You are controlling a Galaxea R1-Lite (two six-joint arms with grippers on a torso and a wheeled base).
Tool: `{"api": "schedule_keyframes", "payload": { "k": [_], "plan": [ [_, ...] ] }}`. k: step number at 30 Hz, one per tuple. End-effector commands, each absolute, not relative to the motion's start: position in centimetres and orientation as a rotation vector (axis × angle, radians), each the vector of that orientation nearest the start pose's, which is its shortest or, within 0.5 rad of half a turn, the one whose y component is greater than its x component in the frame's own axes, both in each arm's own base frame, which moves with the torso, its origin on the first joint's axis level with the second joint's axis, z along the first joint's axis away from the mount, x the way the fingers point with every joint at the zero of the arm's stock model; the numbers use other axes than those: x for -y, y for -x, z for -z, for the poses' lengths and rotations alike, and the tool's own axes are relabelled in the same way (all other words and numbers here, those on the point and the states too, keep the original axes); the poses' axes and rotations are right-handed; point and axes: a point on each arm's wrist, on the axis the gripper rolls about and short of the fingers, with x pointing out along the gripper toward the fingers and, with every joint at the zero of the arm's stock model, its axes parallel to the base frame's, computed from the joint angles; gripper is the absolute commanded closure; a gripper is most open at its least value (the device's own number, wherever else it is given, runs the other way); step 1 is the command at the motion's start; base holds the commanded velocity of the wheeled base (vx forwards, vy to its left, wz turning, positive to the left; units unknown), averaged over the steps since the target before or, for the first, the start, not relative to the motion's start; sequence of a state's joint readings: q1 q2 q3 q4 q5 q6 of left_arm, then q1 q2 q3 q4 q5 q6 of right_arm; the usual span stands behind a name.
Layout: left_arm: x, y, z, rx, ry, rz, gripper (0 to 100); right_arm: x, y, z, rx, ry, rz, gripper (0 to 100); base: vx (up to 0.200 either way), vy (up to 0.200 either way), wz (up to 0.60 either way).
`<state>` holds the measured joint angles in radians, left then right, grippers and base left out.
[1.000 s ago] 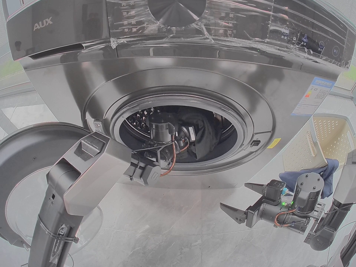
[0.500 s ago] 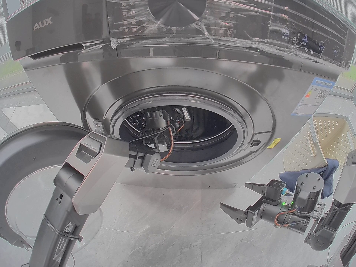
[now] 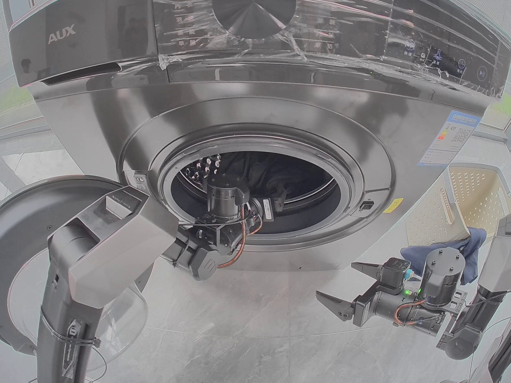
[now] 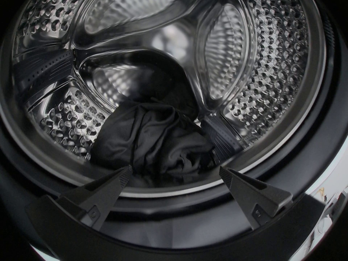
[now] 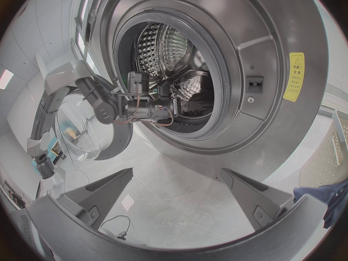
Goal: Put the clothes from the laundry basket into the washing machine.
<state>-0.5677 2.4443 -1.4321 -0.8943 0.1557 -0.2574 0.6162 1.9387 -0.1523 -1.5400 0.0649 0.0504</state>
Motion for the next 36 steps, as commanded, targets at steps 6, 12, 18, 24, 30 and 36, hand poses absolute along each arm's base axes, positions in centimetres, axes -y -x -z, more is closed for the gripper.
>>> {"api": "schedule_keyframes", "payload": {
  "k": [6,12,18,24,30,36],
  "plan": [
    [26.2,-40.0,-10.5,-0.117,0.229,0.441,0,-14.3,-19.8,-6.8,-0.259,0.02,-0.674,0,0.0,0.0,0.0],
    [26.5,-43.3,-8.5,-0.101,0.227,0.41,0,-14.3,-19.8,-6.8,-0.258,0.02,-0.674,0,0.0,0.0,0.0],
    [27.4,-44.2,-8.7,-0.052,0.25,0.421,0,-14.2,-19.8,-6.7,-0.263,0.02,-0.674,0,0.0,0.0,0.0],
    [27.6,-43.9,-9.5,-0.014,0.264,0.434,100,-14.2,-19.8,-6.8,-0.261,0.019,-0.669,0,0.0,0.0,0.0],
    [28.3,-42.9,-10.5,0.002,0.27,0.45,100,-14.2,-19.8,-6.8,-0.261,0.02,-0.669,0,0.0,0.0,0.0],
    [28.6,-42.5,-10.2,-0.01,0.261,0.453,100,-14.3,-19.8,-6.8,-0.26,0.019,-0.672,0,0.0,0.0,0.0]
  ]
}}
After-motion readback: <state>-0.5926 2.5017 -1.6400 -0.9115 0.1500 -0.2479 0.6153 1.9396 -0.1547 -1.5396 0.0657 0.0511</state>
